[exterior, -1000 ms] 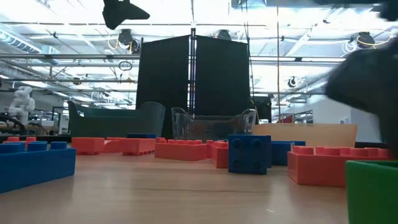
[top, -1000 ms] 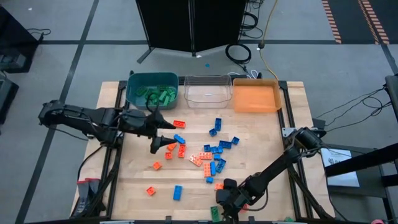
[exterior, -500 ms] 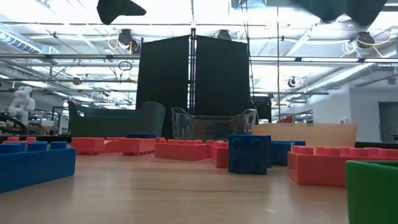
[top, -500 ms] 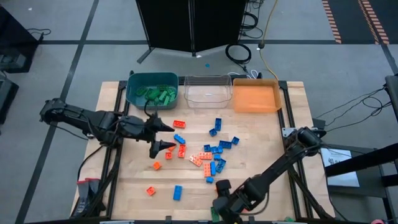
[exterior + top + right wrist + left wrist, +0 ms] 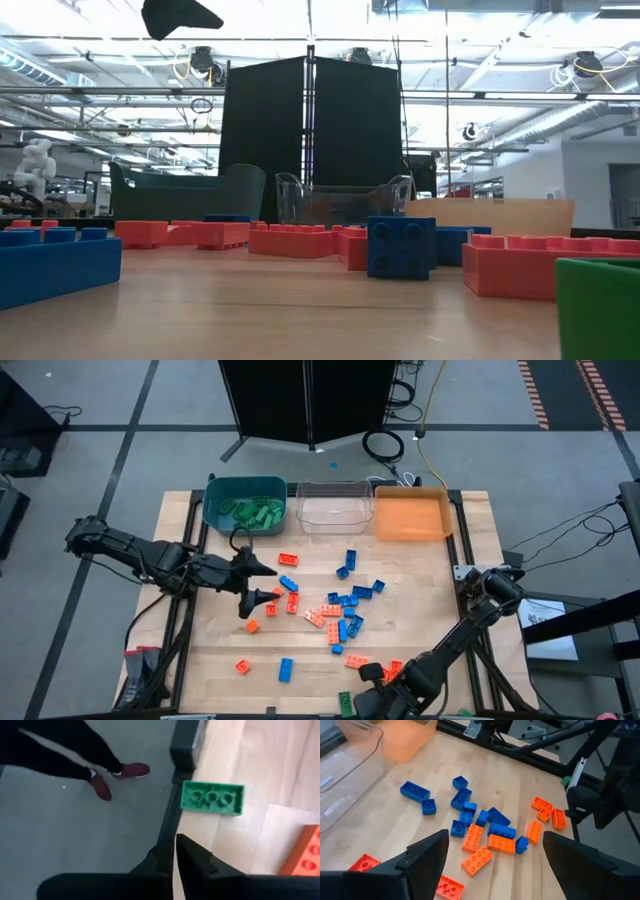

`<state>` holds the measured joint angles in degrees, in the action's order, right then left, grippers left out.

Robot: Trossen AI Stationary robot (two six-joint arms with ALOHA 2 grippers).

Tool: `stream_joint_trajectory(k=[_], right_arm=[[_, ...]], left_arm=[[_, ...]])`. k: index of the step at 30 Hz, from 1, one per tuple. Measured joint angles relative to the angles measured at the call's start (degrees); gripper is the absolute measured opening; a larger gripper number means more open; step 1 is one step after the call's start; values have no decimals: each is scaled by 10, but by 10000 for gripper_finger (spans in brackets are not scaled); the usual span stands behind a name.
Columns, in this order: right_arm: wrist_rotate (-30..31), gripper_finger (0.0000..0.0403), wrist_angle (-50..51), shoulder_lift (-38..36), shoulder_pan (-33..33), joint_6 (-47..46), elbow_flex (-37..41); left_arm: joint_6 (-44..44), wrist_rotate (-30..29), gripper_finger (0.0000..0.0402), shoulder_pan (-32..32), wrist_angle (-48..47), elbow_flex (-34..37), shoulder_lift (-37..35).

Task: Sort blocks
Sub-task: Put the green game piece into the blue bin

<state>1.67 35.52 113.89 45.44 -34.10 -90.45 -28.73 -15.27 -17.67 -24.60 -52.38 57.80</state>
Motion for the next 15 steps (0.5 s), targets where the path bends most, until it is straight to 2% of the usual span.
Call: stream_joint_trajectory(k=[8,15], right_arm=[[-45,1,-98,73,-7,0,0],[-51,1,-114,110,-3,7,-29]], left_arm=[[-10,-2,329,0,-4,0,0],[-10,-2,329,0,-5,0,0]])
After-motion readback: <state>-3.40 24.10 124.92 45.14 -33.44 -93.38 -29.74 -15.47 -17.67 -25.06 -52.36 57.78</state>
